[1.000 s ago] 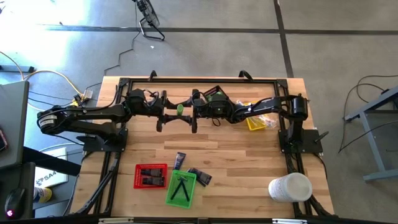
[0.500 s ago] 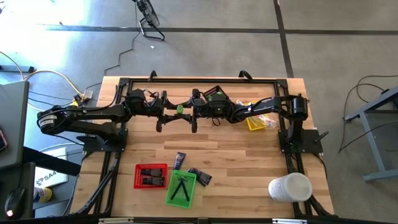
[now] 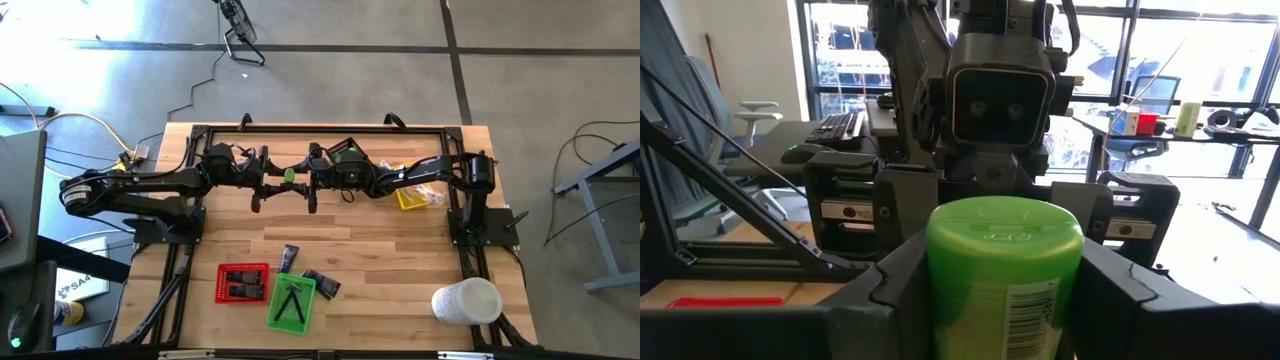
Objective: Pick & Place Travel size toiletries
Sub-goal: Put the shampoo into the black bin, then put the shave cream into the red bin
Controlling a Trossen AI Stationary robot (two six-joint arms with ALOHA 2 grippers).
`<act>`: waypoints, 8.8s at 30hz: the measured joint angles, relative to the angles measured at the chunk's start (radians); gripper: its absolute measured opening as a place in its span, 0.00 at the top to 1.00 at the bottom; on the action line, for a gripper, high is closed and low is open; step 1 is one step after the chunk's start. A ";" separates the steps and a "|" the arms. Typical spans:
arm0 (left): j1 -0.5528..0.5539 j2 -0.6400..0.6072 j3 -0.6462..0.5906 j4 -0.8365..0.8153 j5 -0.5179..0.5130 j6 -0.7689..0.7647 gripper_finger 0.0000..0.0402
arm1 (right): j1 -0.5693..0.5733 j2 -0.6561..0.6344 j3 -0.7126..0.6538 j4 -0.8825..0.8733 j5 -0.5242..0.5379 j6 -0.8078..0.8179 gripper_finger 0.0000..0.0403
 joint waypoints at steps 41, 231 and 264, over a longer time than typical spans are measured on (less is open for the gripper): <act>0.001 -0.112 0.077 -0.283 -0.122 0.079 0.34 | -0.239 -0.181 -0.001 -0.659 0.272 -0.053 0.59; -0.610 0.167 0.455 -0.707 -0.880 -0.460 0.64 | -0.051 -1.532 -0.989 -0.678 0.067 0.113 0.99; -0.644 0.686 0.919 -1.536 -0.484 -1.178 0.75 | -0.052 -1.531 -0.989 -0.724 0.046 0.093 0.99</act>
